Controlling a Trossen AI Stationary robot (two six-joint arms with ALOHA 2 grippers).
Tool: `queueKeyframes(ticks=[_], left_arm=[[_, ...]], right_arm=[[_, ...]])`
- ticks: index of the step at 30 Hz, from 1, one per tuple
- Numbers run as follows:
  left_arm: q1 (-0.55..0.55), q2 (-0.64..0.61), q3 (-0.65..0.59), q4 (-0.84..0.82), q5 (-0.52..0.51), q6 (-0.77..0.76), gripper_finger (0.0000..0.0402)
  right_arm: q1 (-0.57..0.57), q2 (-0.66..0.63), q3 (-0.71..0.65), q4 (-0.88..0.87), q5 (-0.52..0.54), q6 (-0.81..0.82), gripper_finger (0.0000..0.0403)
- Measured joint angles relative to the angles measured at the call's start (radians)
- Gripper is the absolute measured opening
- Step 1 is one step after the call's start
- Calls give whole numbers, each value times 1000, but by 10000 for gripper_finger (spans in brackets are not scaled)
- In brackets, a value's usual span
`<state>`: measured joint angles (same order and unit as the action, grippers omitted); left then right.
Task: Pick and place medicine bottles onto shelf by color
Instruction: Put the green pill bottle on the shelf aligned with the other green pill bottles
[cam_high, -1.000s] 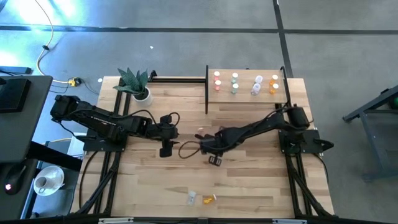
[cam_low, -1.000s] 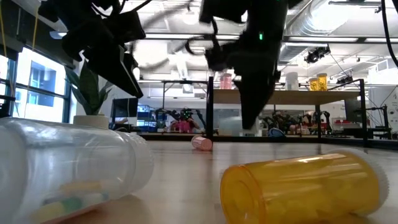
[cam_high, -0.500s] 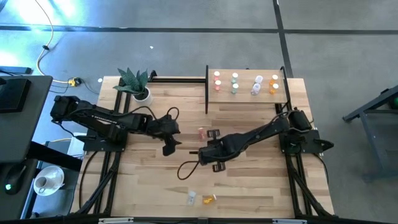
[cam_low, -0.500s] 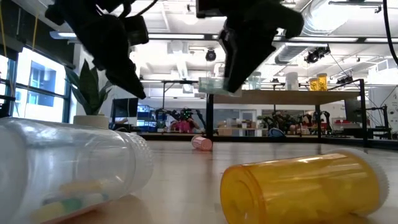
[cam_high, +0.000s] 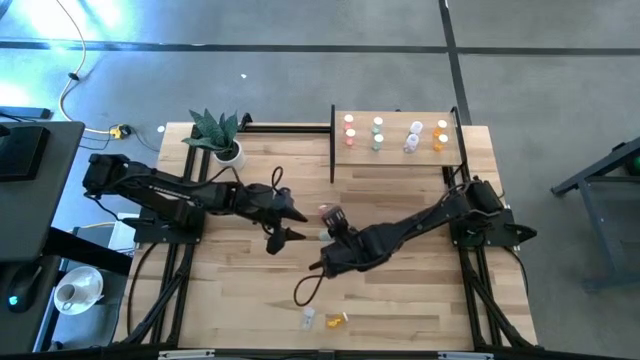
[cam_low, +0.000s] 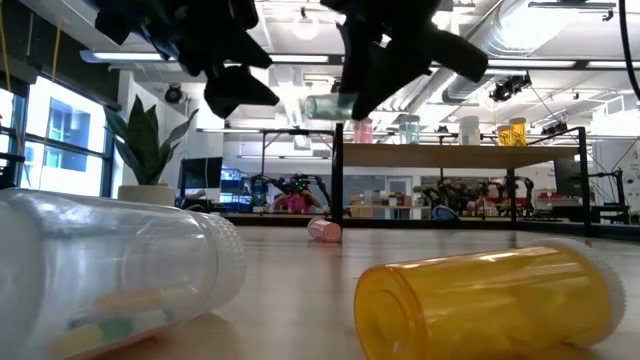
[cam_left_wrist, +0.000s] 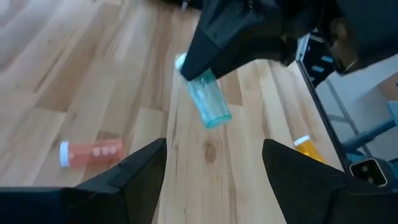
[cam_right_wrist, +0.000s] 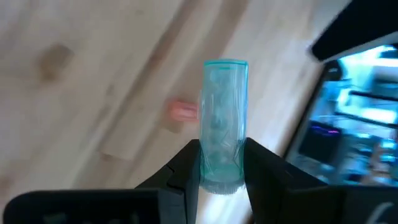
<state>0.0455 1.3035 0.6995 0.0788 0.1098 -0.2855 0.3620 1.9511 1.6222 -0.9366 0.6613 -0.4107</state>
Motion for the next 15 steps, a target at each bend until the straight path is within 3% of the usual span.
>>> queueKeyframes(ticks=[5,9,15], left_arm=[[-1,52,0,82,25,0,253],[-1,95,1,178,32,-1,253],[2,141,45,184,28,-17,253]], right_arm=[[31,0,0,20,122,-81,89],[44,0,0,29,153,-116,89],[53,0,0,32,210,-157,90]])
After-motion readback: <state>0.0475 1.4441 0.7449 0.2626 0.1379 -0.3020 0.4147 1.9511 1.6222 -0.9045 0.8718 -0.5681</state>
